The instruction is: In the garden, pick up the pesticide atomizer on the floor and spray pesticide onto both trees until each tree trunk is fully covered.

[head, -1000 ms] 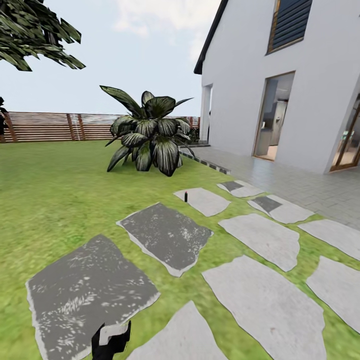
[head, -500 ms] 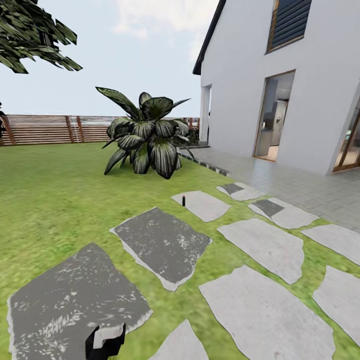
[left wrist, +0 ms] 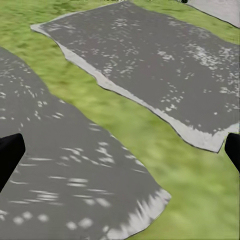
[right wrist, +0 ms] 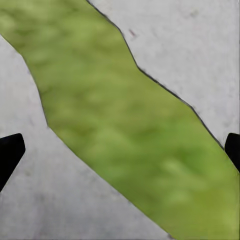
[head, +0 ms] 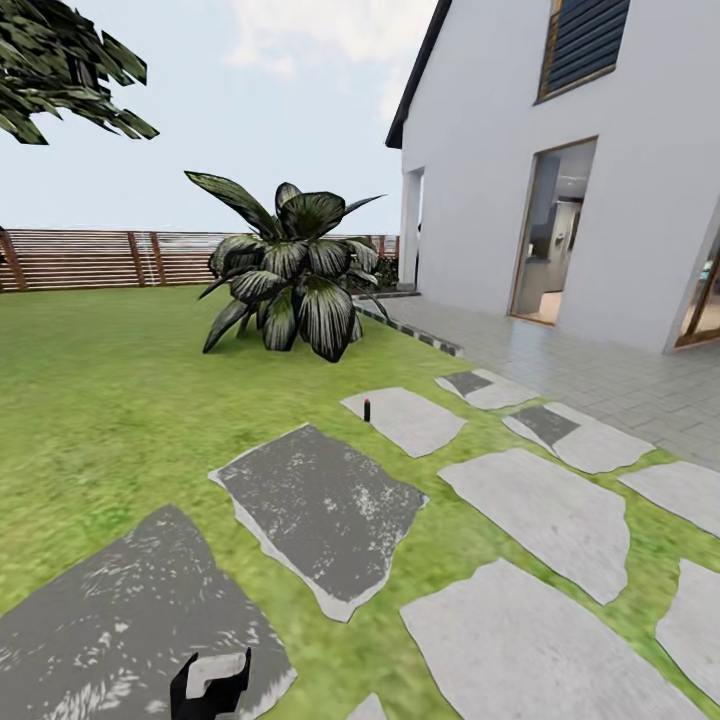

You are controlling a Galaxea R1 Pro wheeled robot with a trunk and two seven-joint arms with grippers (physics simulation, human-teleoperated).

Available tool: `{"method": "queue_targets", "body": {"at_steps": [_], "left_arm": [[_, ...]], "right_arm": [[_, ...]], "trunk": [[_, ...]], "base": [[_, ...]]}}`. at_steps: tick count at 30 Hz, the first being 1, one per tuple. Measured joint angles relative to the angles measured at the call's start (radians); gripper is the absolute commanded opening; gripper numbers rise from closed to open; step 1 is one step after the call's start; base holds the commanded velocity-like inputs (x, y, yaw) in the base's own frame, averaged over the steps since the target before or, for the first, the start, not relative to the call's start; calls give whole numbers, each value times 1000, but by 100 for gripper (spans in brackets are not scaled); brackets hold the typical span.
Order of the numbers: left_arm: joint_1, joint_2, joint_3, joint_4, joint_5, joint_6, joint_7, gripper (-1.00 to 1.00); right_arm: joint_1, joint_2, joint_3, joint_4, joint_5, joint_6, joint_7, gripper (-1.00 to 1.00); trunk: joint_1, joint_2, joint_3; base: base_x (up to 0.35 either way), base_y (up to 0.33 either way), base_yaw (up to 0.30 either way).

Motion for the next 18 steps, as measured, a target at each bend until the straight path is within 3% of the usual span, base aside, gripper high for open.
{"method": "queue_targets", "body": {"at_steps": [18], "left_arm": [[0,0,1,0,0,0,1,100]], "right_arm": [[0,-2,0,0,6,1,0,100]], "trunk": [[0,0,0]], "base": [[327,-10,0]]}}
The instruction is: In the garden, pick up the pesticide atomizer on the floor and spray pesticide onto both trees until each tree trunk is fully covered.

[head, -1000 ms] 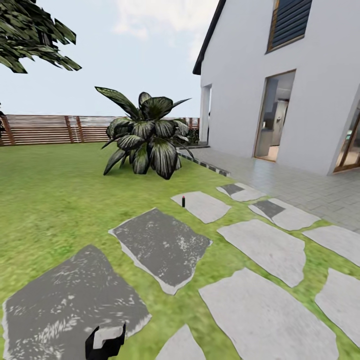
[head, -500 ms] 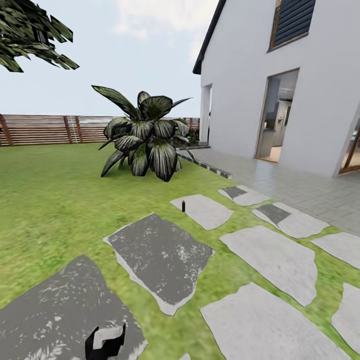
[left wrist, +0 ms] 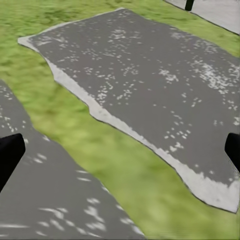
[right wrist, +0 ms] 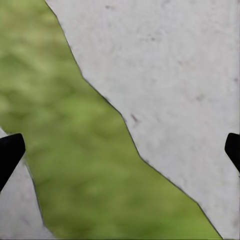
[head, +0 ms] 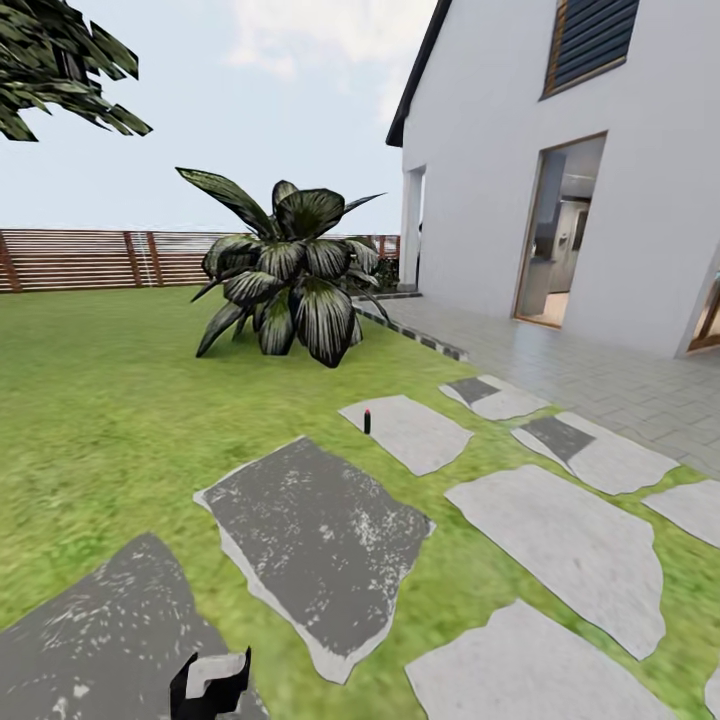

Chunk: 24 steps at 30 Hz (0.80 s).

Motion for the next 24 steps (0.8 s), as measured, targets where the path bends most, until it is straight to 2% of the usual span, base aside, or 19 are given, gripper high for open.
{"method": "queue_targets", "body": {"at_steps": [24], "left_arm": [[0,1,0,-2,2,0,0,100]], "right_arm": [[0,0,0,-2,-7,0,0,100]], "trunk": [[0,0,0]], "base": [[327,-119,0]]}}
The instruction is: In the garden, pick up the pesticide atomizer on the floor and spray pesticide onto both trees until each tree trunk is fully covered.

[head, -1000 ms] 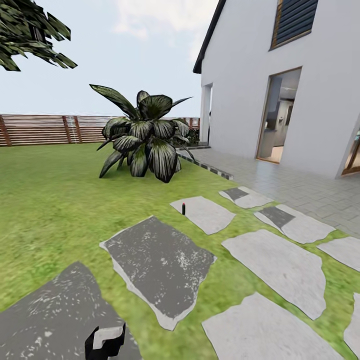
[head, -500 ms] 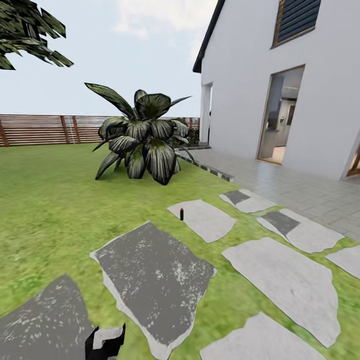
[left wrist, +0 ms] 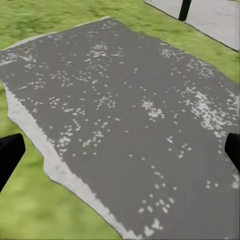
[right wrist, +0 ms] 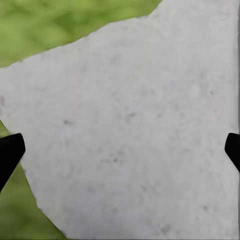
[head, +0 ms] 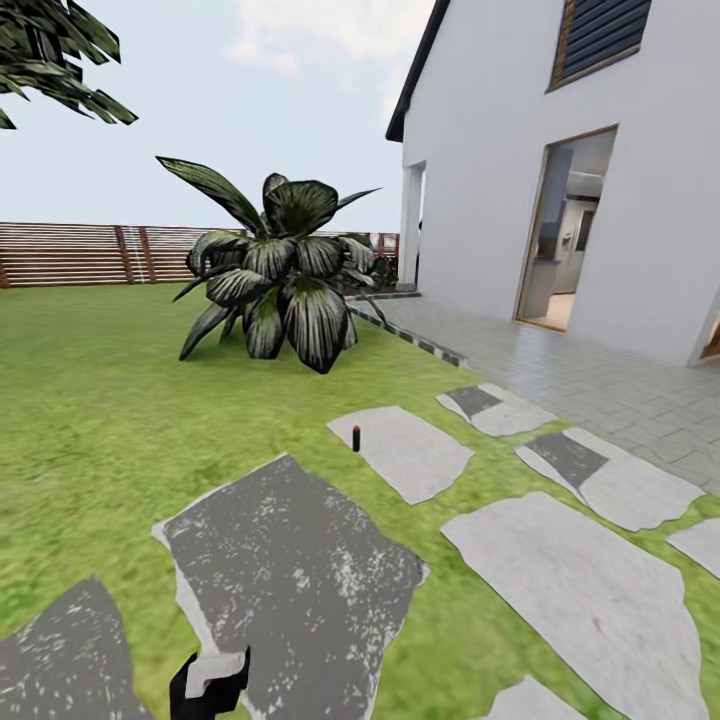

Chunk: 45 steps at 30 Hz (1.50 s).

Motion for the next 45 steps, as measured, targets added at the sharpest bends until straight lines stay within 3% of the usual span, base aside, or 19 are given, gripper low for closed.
{"method": "queue_targets", "body": {"at_steps": [45], "left_arm": [[0,-1,0,2,0,0,0,100]], "right_arm": [[0,0,0,-2,0,0,-1,100]], "trunk": [[0,0,0]], "base": [[299,-186,22]]}}
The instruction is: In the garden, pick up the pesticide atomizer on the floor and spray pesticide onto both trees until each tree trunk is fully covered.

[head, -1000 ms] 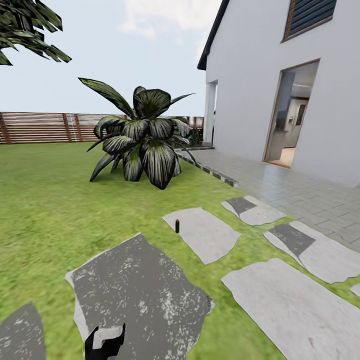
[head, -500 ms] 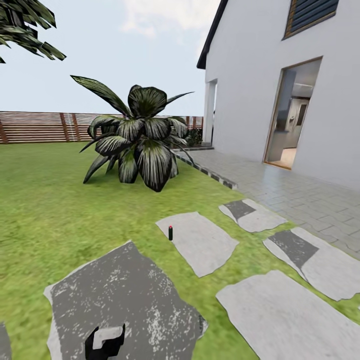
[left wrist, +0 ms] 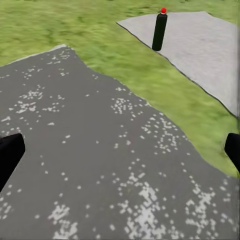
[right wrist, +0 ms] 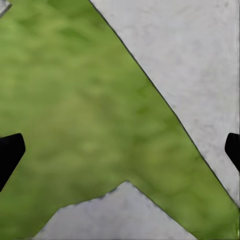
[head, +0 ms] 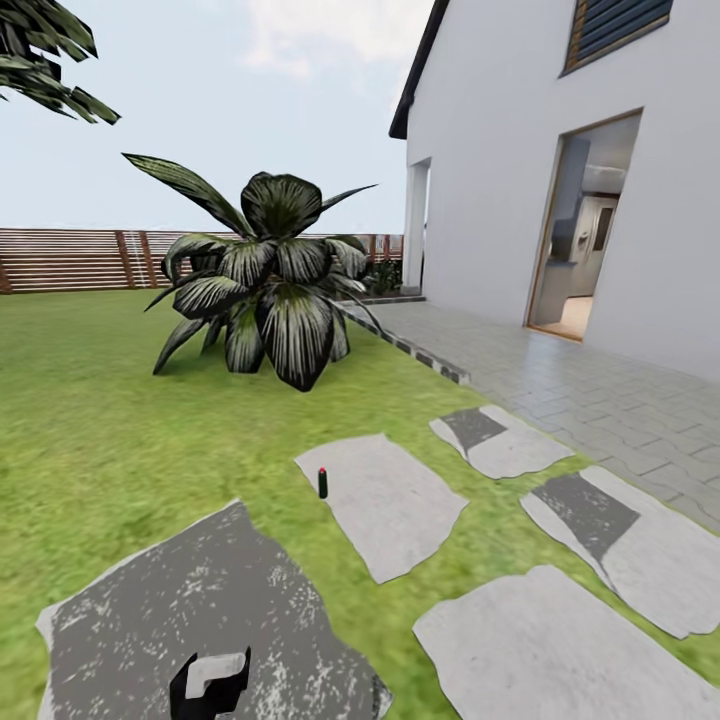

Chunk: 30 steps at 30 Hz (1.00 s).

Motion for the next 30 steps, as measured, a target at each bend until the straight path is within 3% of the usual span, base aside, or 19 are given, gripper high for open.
{"method": "queue_targets", "body": {"at_steps": [14,30], "left_arm": [[0,0,0,0,0,0,0,100],[0,1,1,0,0,0,0,100]], "right_arm": [[0,0,-1,0,-1,0,0,100],[0,1,-2,2,-2,0,0,100]], "trunk": [[0,0,4],[0,0,4]], "base": [[237,-246,204],[22,-311,283]]}}
